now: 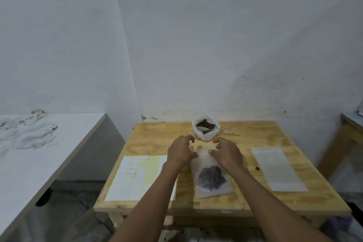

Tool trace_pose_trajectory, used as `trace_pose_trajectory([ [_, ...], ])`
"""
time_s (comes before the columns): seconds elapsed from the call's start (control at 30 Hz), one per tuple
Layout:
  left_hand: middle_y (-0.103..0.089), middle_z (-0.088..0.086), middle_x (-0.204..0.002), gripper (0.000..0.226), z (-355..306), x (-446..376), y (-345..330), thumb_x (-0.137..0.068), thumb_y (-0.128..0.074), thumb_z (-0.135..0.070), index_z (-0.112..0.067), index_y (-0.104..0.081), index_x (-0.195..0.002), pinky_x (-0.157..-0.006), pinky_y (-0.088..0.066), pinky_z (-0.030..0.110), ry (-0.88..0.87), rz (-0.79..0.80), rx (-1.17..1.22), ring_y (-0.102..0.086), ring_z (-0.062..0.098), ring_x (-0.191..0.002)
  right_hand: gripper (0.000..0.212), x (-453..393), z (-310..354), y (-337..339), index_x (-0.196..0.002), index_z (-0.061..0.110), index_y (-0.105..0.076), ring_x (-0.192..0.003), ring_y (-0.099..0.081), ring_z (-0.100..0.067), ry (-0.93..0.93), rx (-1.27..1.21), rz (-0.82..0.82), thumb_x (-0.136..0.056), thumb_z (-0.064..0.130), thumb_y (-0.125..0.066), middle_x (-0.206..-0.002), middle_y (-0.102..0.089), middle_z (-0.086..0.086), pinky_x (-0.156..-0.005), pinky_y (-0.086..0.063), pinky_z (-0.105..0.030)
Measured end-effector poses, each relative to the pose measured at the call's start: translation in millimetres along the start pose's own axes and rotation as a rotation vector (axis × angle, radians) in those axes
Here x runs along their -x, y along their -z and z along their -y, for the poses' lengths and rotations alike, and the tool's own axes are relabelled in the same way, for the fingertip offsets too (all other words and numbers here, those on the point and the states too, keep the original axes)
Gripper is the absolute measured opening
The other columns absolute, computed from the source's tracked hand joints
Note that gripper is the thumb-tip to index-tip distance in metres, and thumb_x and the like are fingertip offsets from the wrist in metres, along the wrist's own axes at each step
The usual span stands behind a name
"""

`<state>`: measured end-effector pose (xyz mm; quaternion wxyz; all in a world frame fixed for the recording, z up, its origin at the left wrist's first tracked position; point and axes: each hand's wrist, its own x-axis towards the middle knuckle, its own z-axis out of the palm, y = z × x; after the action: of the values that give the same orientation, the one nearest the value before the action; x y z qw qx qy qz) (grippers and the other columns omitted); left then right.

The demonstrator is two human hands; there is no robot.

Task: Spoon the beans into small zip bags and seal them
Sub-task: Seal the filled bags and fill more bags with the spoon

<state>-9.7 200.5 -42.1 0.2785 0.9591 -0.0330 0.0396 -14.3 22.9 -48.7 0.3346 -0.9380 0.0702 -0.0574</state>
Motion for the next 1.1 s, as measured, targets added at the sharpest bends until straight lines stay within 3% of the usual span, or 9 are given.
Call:
trace_pose_trajectory([
  [0.2,-0.068,0.002,-0.112,0.033,-46.4,-13.2,-15.2,-0.086,-0.077,-0.034,-0.022,-0.07,-0.116,-0.081,-0.051,0.034,-0.113,-0.073,0.064,-0.062,0.021,-0.106,0.022,-13.8,-17.4,32.8,-0.109,0.029,-0.072,-0.091,-0.07,-0.022,-0.098,-0.078,-0.096,-0.089,0.035,-0.075,-0.1,-0.075,0.003,-0.081,-0.058,-0.037],
  [0.33,-0.072,0.006,-0.102,0.027,-105.2,-17.6,-39.5,-0.09,-0.073,-0.032,-0.017,-0.071,-0.113,-0.081,-0.053,0.037,-0.159,0.007,0.148,-0.066,0.024,-0.099,0.016,-22.0,-45.6,76.1,-0.108,0.027,-0.072,-0.085,-0.064,-0.025,-0.216,-0.025,-0.221,-0.092,0.032,-0.071,-0.108,-0.073,-0.003,-0.071,-0.049,-0.03],
  [0.53,-0.07,0.01,-0.104,0.031,-167.3,-14.6,-92.2,-0.088,-0.075,-0.025,-0.009,-0.067,-0.114,-0.071,-0.047,0.032,-0.097,0.094,0.192,-0.067,0.028,-0.096,0.035,-20.2,-110.3,122.2,-0.128,0.02,-0.067,-0.117,-0.062,-0.03,-0.338,0.107,-0.217,-0.094,0.028,-0.069,-0.132,-0.066,-0.006,-0.084,-0.053,-0.035],
  [0.73,-0.05,-0.002,-0.08,0.015,-181.0,-6.9,-119.7,-0.089,-0.068,-0.008,-0.01,-0.058,-0.1,-0.063,-0.045,0.037,-0.026,0.115,0.154,-0.056,0.021,-0.075,0.045,-13.8,-140.3,118.1,-0.137,0.021,-0.061,-0.122,-0.059,-0.031,-0.389,0.052,-0.143,-0.093,0.028,-0.069,-0.139,-0.06,-0.008,-0.089,-0.053,-0.037],
  [0.9,-0.052,0.002,-0.095,0.022,-188.7,-5.8,-119.5,-0.092,-0.067,-0.01,-0.006,-0.065,-0.113,-0.066,-0.038,0.027,-0.012,0.029,0.158,-0.05,0.016,-0.081,0.041,-14.0,-145.2,112.7,-0.136,0.024,-0.063,-0.116,-0.062,-0.032,-0.36,0.085,-0.196,-0.095,0.022,-0.064,-0.134,-0.064,-0.008,-0.084,-0.056,-0.038],
  [1.1,-0.071,0.008,-0.101,0.022,-198.6,-2.5,-121.3,-0.089,-0.07,-0.018,-0.014,-0.069,-0.111,-0.065,-0.041,0.028,0.029,-0.004,0.153,-0.068,0.025,-0.089,0.038,-14.6,-142.4,116.7,-0.132,0.023,-0.065,-0.108,-0.065,-0.033,-0.344,0.126,-0.273,-0.094,0.022,-0.064,-0.122,-0.069,-0.011,-0.086,-0.056,-0.038],
])
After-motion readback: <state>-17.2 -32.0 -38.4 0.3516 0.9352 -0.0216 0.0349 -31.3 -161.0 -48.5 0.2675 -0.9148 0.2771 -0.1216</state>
